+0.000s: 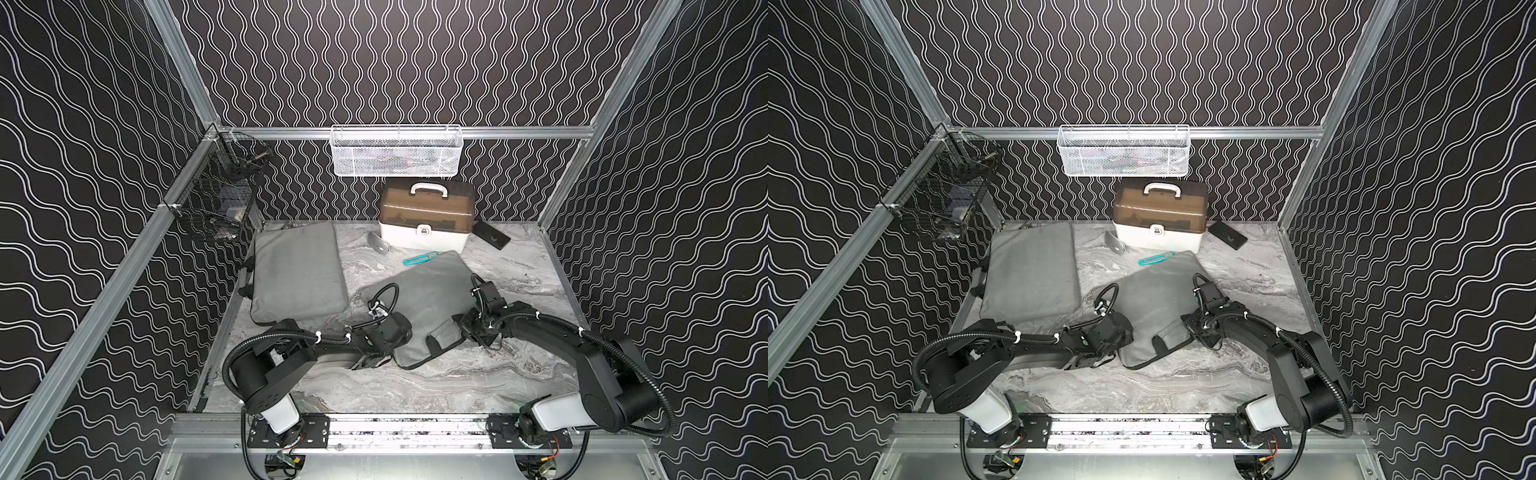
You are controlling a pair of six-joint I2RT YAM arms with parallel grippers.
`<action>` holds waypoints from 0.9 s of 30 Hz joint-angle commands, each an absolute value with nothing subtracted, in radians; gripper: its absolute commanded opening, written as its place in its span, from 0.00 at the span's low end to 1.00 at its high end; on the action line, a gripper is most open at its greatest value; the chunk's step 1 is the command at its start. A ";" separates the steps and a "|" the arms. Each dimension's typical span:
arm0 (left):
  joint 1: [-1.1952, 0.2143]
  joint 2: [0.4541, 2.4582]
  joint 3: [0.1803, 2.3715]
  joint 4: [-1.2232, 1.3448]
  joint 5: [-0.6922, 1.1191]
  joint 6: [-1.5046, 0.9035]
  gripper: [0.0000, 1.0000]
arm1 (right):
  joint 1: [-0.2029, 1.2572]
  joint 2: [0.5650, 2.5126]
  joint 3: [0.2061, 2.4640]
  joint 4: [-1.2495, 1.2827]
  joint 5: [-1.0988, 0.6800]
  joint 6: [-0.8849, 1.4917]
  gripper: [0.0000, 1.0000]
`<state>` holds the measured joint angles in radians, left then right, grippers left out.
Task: Put the mouse into the laptop bag
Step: Unzip the zipper on the zippered laptop bag.
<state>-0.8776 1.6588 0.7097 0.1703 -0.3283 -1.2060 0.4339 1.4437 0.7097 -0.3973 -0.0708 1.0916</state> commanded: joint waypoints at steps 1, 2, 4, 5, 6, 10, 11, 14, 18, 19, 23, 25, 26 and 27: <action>-0.886 1.675 0.732 0.205 -0.233 -1.241 0.42 | 0.493 1.430 0.704 -0.359 -0.207 1.132 0.00; -0.894 1.674 0.737 0.203 -0.234 -1.249 0.42 | 0.492 1.426 0.704 -0.374 -0.200 1.133 0.00; -0.915 1.664 0.744 0.188 -0.260 -1.265 0.42 | 0.470 1.403 0.710 -0.424 -0.146 1.122 0.00; -0.928 1.656 0.745 0.177 -0.280 -1.275 0.41 | 0.463 1.386 0.710 -0.446 -0.127 1.112 0.00; -0.936 1.647 0.742 0.170 -0.294 -1.281 0.39 | 0.425 1.371 0.707 -0.456 -0.119 1.099 0.00; -0.946 1.610 0.700 0.173 -0.334 -1.321 0.09 | 0.320 1.284 0.659 -0.473 -0.152 1.048 0.00; -0.945 1.602 0.687 0.166 -0.345 -1.338 0.03 | 0.302 1.258 0.642 -0.472 -0.168 1.034 0.00; -0.946 1.588 0.656 0.186 -0.362 -1.351 0.00 | 0.299 1.192 0.596 -0.456 -0.195 1.011 0.00; -0.946 1.603 0.679 0.172 -0.358 -1.351 0.00 | 0.333 1.141 0.532 -0.421 -0.253 1.018 0.00; -0.945 1.609 0.692 0.161 -0.359 -1.349 0.00 | 0.353 1.129 0.520 -0.410 -0.257 1.027 0.00; -0.946 1.621 0.711 0.167 -0.360 -1.350 0.00 | 0.487 1.113 0.497 -0.312 -0.267 1.076 0.00; -0.946 1.622 0.720 0.158 -0.361 -1.345 0.00 | 0.551 1.142 0.519 -0.279 -0.277 1.078 0.00; -0.946 1.624 0.727 0.149 -0.363 -1.343 0.00 | 0.587 1.159 0.538 -0.270 -0.276 1.078 0.00; -0.945 1.626 0.731 0.150 -0.361 -1.340 0.00 | 0.615 1.172 0.554 -0.264 -0.272 1.079 0.00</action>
